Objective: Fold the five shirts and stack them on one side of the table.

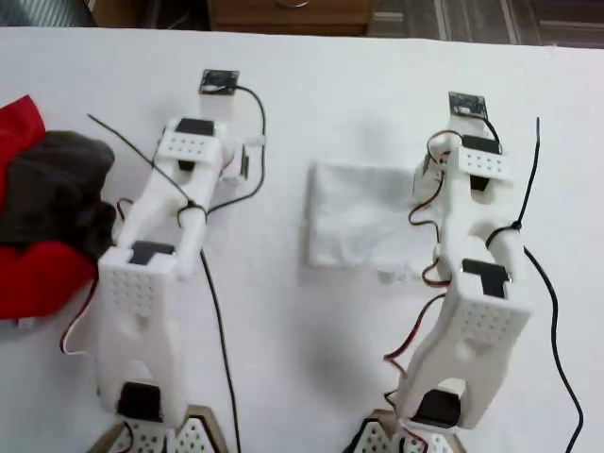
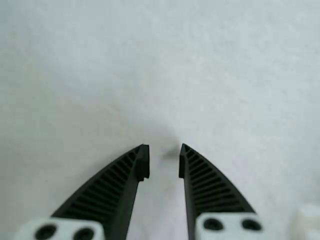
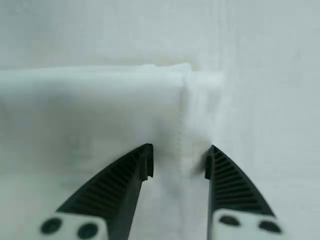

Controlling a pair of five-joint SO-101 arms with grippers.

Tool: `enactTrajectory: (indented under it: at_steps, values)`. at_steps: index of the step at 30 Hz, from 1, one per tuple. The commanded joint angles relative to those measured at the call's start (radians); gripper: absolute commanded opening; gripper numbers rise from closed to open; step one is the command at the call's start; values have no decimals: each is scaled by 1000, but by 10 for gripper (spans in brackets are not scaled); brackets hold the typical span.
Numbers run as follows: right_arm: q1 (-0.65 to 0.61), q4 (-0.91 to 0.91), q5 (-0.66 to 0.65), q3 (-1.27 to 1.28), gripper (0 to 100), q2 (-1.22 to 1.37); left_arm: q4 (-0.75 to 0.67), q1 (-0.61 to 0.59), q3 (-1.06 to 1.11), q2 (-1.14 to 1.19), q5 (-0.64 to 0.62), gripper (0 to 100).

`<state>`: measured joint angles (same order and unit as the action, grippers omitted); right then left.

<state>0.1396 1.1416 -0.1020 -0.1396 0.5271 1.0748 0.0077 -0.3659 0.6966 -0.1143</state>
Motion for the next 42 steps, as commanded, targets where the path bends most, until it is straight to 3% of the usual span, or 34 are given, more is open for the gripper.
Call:
enactTrajectory:
  at_steps: [1,10,25,28,30,33,42]
  values:
    - [13,36,-34,-46,180,-4,-11,-6,-33,-6,-11,128]
    - [15,166,-40,-153,180,-39,-12,-5,-33,-6,-11,128]
    - [39,134,-41,-157,180,154,-12,-6,-33,-6,-11,128]
    - [28,162,-124,-158,176,162,-12,-6,-33,-6,-11,128]
    - [7,203,-183,-158,152,170,-12,-6,-33,-6,-11,128]
    - [-12,229,-253,-157,2,170,-12,-6,-33,-6,-11,128]
    - [74,211,-256,-256,21,168,-12,-5,-33,-5,-9,128]
